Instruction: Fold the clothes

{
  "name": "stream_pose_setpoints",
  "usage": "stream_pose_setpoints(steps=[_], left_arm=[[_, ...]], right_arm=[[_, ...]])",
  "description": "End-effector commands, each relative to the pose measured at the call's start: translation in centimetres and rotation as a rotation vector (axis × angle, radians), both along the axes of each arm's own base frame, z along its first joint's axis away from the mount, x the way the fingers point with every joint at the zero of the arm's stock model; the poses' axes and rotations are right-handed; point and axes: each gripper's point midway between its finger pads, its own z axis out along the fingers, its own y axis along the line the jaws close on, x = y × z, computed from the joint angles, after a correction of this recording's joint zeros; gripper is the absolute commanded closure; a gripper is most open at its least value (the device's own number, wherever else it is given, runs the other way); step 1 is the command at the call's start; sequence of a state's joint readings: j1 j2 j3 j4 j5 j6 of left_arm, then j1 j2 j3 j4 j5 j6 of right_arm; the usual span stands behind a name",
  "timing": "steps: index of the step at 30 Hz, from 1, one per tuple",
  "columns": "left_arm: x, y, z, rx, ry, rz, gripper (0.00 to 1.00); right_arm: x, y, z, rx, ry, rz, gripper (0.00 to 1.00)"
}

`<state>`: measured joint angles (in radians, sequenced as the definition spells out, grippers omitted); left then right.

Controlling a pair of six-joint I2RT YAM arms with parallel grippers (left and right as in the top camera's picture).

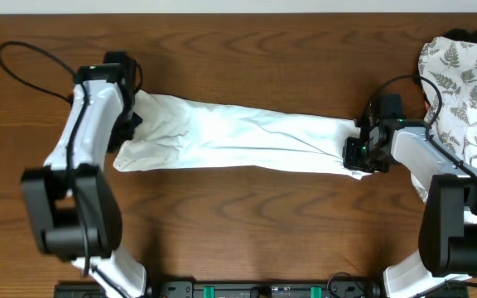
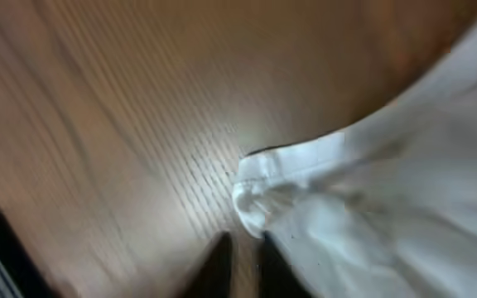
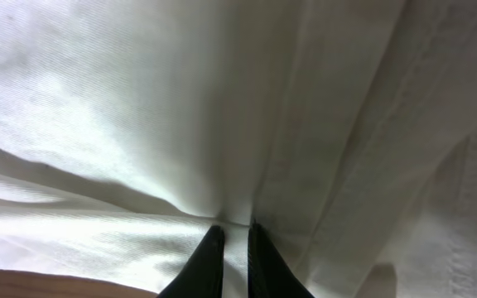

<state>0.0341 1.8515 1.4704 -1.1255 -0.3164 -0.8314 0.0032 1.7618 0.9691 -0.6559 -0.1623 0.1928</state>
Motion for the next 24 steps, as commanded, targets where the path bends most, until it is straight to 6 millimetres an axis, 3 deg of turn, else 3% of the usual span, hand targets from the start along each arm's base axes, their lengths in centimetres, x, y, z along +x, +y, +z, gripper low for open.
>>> stream_pose_setpoints(steps=[1, 7, 12, 17, 24], left_arm=[[1.5, -1.4, 2.3, -0.030, -0.092, -0.073, 0.94], [3.9, -6.0, 1.5, -0.181, -0.120, -0.364, 0.94], [3.4, -7.0, 0.3, -0.186, -0.089, -0.421, 0.94], [2.9, -9.9, -1.8, -0.348, -0.097, -0.514, 0.94], [2.2, -10.0, -4.4, -0.359, -0.091, -0.512, 0.94]], right_arm=[[-0.4, -0.3, -0.9, -0.024, 0.016, 0.006, 0.88], [-0.4, -0.3, -0.9, -0.024, 0.015, 0.006, 0.92], [-0.3, -0.3, -0.9, -0.024, 0.011, 0.006, 0.95], [0.3, -0.2, -0.8, -0.024, -0.013, 0.009, 0.95], [0.4, -0.3, -0.8, -0.024, -0.017, 0.009, 0.96]])
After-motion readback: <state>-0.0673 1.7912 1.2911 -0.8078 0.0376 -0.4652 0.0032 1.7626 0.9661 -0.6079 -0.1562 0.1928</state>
